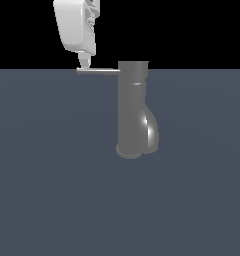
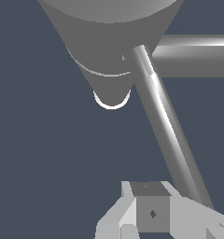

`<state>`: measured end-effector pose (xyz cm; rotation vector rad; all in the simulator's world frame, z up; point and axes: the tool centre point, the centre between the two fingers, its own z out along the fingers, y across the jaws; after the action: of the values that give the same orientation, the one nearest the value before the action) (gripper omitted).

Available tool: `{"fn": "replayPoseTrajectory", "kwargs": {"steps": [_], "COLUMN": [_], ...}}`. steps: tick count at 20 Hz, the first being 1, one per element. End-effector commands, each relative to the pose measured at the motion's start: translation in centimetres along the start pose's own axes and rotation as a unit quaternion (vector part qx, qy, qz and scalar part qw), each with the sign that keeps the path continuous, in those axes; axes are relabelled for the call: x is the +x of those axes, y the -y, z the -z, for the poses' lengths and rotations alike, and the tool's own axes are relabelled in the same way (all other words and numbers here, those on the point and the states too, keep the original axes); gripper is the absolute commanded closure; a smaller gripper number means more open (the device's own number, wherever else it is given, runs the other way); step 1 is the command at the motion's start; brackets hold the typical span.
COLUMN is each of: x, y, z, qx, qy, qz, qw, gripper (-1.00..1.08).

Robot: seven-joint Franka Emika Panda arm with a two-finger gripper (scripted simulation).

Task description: Turn on the faucet by rotating a designated handle.

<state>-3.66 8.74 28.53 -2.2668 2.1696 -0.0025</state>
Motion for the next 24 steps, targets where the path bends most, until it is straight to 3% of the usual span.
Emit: {"fn": "replayPoseTrajectory", "kwargs": {"steps": [1, 11, 13, 24], "x": [0.1, 0.3, 0.2, 3.1], "y": [-0.9, -3.9, -3.5, -6.1], "z": [0.0, 0.0, 0.0, 0.0], "qx": [-0.002, -0.002, 0.000, -0.001], "qy": [-0.001, -0.001, 0.000, 0.000], "qz": [0.000, 0.000, 0.000, 0.000], "qw": [1.0000, 1.0000, 1.0000, 1.0000], "gripper": [1.08, 1.08, 1.08, 1.08]}}
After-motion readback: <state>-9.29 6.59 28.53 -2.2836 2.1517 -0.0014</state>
